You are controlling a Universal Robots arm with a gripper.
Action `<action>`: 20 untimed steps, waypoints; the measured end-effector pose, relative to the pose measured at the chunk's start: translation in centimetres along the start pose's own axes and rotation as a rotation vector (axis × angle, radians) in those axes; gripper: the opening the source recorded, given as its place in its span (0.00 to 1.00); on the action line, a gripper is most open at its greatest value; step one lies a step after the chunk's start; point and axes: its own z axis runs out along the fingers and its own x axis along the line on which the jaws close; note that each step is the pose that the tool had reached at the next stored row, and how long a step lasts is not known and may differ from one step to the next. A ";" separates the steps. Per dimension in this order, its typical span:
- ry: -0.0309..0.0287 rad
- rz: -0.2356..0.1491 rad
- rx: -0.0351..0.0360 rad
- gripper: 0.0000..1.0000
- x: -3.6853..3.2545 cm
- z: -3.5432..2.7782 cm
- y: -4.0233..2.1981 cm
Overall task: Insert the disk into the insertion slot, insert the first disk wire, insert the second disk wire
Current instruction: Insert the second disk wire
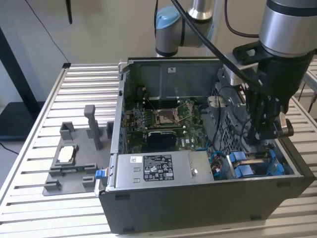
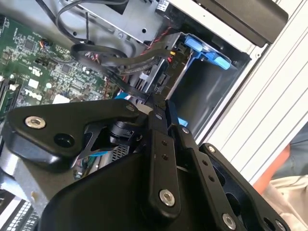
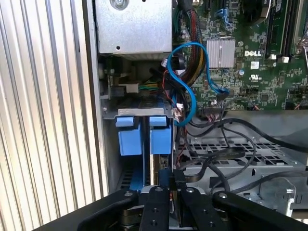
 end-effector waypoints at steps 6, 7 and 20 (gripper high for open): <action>-0.0015 -0.008 0.0254 0.16 0.05 0.40 0.00; -0.0020 -0.008 0.0270 0.16 0.05 0.50 0.02; -0.0223 -0.004 0.0265 0.16 0.30 0.99 -0.08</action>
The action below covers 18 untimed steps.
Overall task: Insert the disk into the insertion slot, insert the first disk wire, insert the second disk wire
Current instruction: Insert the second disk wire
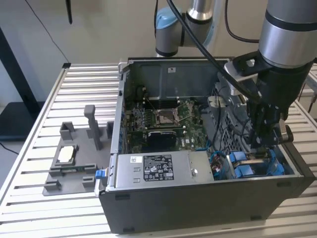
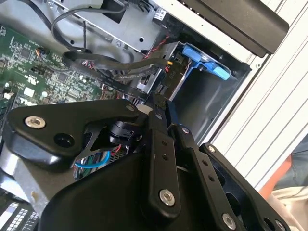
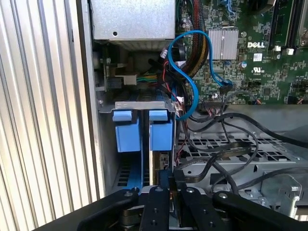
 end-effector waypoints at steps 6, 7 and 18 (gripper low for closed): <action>0.0000 -0.001 -0.0001 0.16 0.05 0.21 -0.09; -0.0001 -0.001 -0.0001 0.16 0.06 0.25 -0.13; -0.0011 -0.005 0.0000 0.16 0.20 0.79 -0.39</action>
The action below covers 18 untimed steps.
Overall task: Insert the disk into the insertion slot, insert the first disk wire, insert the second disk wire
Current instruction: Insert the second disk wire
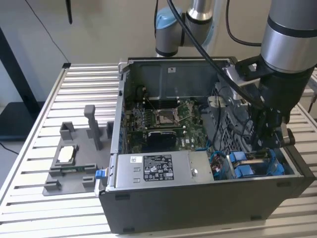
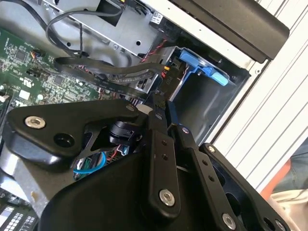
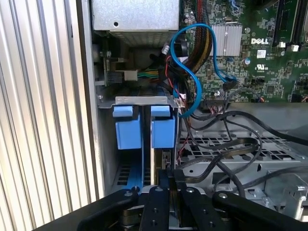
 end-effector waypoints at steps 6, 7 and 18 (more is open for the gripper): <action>0.0001 0.000 0.0007 0.16 0.11 0.28 0.02; 0.0001 0.000 0.0009 0.16 0.12 0.32 0.01; -0.0091 0.002 0.0056 0.16 0.17 0.78 0.04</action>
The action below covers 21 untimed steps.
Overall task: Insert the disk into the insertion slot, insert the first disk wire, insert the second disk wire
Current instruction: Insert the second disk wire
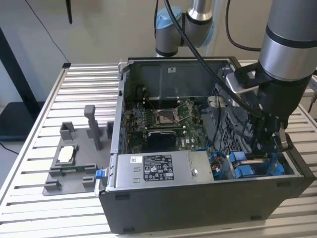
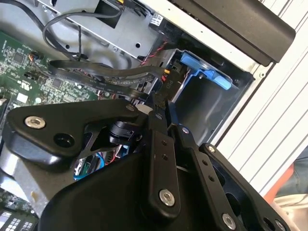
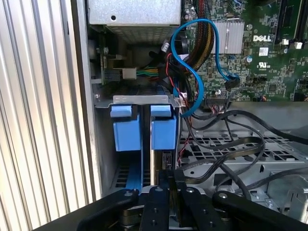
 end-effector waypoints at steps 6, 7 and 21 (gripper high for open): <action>-0.0017 0.000 0.0004 0.16 0.02 0.34 0.07; -0.0015 0.000 0.0003 0.16 0.02 0.36 0.08; -0.0020 0.000 0.0001 0.17 0.04 0.67 0.14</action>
